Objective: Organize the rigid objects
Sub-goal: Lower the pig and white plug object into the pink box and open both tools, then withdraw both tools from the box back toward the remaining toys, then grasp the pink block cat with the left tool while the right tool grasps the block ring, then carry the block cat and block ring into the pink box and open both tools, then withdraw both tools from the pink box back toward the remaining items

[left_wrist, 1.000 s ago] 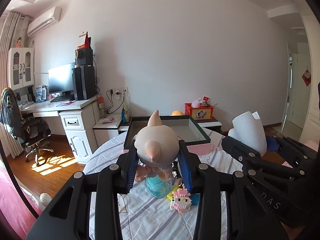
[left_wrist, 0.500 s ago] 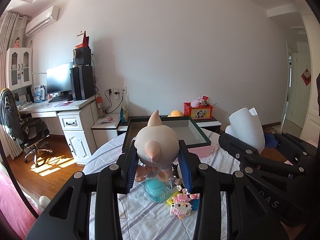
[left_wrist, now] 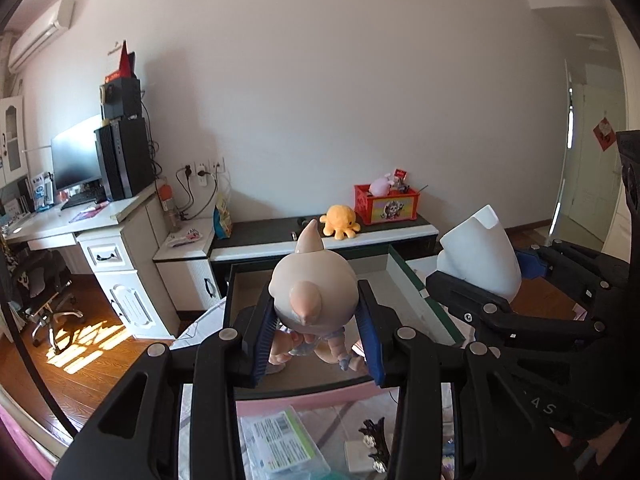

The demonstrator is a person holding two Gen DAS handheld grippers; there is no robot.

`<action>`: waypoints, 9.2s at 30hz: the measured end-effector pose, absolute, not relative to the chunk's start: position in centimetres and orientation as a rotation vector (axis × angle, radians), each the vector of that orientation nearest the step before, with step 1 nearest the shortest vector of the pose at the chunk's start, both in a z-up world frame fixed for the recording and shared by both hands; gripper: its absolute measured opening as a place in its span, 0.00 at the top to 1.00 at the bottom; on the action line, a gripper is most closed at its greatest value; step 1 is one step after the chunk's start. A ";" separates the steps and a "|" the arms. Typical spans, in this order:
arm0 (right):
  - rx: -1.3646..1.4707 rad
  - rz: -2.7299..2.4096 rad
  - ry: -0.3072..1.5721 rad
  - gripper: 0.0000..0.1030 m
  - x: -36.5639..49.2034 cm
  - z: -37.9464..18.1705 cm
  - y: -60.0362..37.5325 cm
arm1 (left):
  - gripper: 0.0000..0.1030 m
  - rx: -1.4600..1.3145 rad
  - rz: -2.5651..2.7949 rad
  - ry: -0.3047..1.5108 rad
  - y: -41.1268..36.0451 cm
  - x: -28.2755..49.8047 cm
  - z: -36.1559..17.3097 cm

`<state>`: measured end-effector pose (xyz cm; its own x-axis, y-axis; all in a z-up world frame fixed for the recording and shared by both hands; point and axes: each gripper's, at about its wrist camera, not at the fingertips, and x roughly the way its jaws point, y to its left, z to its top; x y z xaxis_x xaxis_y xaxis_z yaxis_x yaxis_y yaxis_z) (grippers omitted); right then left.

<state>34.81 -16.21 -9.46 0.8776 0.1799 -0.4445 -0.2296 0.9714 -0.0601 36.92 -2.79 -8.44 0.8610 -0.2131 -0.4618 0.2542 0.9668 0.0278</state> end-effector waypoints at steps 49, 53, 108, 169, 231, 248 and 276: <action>0.047 0.072 0.347 0.11 16.7 -7.9 -17.1 | 0.00 0.037 -0.026 0.244 1.9 14.8 -6.8; 0.046 0.057 0.301 0.00 13.5 -7.5 -16.7 | 0.00 0.011 -0.012 0.234 3.0 12.6 -6.4; 0.047 0.066 0.640 0.00 19.1 -19.9 -18.2 | 0.00 0.029 -0.116 0.656 0.1 21.1 -20.4; 0.077 0.212 0.723 0.38 23.7 -22.7 -16.9 | 0.57 0.047 -0.190 0.647 0.3 22.5 -21.0; -0.067 0.223 0.456 0.38 34.7 -10.5 -15.7 | 0.57 0.143 -0.220 0.538 -2.0 37.6 -10.8; -0.057 0.294 0.812 0.38 48.5 -20.2 -13.2 | 0.56 0.128 -0.148 0.827 0.8 50.1 -20.3; 0.035 0.234 0.480 0.17 27.5 -9.9 -15.6 | 0.00 0.050 -0.046 0.362 2.8 25.4 -8.7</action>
